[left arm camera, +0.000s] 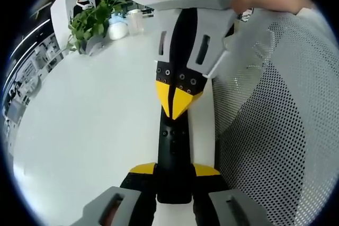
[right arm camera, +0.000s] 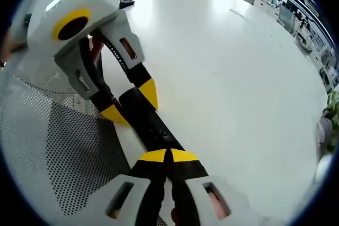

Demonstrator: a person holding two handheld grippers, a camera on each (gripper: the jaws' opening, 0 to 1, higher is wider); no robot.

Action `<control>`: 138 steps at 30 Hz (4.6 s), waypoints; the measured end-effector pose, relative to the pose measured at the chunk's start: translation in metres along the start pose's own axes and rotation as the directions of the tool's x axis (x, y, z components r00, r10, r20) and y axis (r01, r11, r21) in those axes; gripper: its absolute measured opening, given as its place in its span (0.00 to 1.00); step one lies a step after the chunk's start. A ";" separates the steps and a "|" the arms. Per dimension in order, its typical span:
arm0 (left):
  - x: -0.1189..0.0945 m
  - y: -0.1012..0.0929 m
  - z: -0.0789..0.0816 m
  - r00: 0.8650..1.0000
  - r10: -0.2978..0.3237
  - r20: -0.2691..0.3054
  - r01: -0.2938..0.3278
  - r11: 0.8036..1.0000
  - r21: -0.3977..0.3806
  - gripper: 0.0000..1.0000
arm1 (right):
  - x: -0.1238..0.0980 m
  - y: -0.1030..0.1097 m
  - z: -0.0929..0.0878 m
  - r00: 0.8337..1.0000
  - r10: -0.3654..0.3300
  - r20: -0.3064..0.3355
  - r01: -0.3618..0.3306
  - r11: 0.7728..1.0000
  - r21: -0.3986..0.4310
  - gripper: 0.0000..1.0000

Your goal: Press the specified remote control buttons in sequence, fully releasing each button before pressing the next.

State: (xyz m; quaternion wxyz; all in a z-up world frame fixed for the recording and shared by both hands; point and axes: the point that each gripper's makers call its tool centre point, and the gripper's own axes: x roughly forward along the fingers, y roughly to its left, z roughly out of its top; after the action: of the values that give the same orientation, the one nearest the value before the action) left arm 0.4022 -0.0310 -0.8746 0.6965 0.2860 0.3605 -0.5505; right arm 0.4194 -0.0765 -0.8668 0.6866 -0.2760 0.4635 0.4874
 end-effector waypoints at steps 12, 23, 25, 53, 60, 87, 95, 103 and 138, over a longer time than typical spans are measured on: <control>0.001 -0.004 0.002 1.000 -0.010 0.006 0.010 1.000 0.013 0.24 | -0.001 0.000 0.000 1.000 0.000 -0.005 0.000 1.000 -0.004 0.00; 0.003 -0.009 0.006 1.000 -0.027 0.012 0.027 0.999 0.034 0.24 | -0.001 0.004 0.005 1.000 0.015 0.017 -0.015 1.000 -0.017 0.00; 0.003 -0.010 0.006 1.000 -0.028 0.013 0.028 0.999 0.035 0.24 | -0.001 0.006 0.007 1.000 0.019 0.022 -0.018 0.999 -0.032 0.00; 0.005 -0.015 0.008 0.999 -0.046 0.016 0.045 0.997 0.059 0.24 | 0.005 0.011 0.006 1.000 0.030 0.003 -0.030 0.999 -0.028 0.00; 0.005 -0.015 0.008 0.999 -0.046 0.014 0.045 0.997 0.058 0.24 | 0.005 0.011 0.006 1.000 0.028 0.011 -0.028 1.000 -0.011 0.00; 0.006 -0.014 0.009 0.999 -0.043 0.020 0.042 0.998 0.050 0.24 | 0.006 0.009 0.006 1.000 0.022 0.017 -0.022 0.999 0.031 0.00; 0.005 -0.014 0.009 0.999 -0.043 0.019 0.042 0.998 0.050 0.24 | 0.006 0.008 0.006 0.999 0.029 0.022 -0.030 0.998 0.052 0.00; 0.006 -0.014 0.009 0.999 -0.043 0.021 0.042 0.998 0.048 0.24 | 0.005 0.010 0.005 0.999 0.049 0.024 -0.050 0.997 0.055 0.00; 0.005 -0.005 0.010 1.000 0.001 0.016 -0.002 0.998 0.059 0.24 | 0.000 0.016 0.003 0.997 0.072 0.016 -0.073 0.997 0.015 0.00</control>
State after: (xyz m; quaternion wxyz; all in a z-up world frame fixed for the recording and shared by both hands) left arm 0.3996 -0.0433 -0.8733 0.6911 0.3023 0.3381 -0.5627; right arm 0.4058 -0.0685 -0.8645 0.6740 -0.2500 0.4718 0.5105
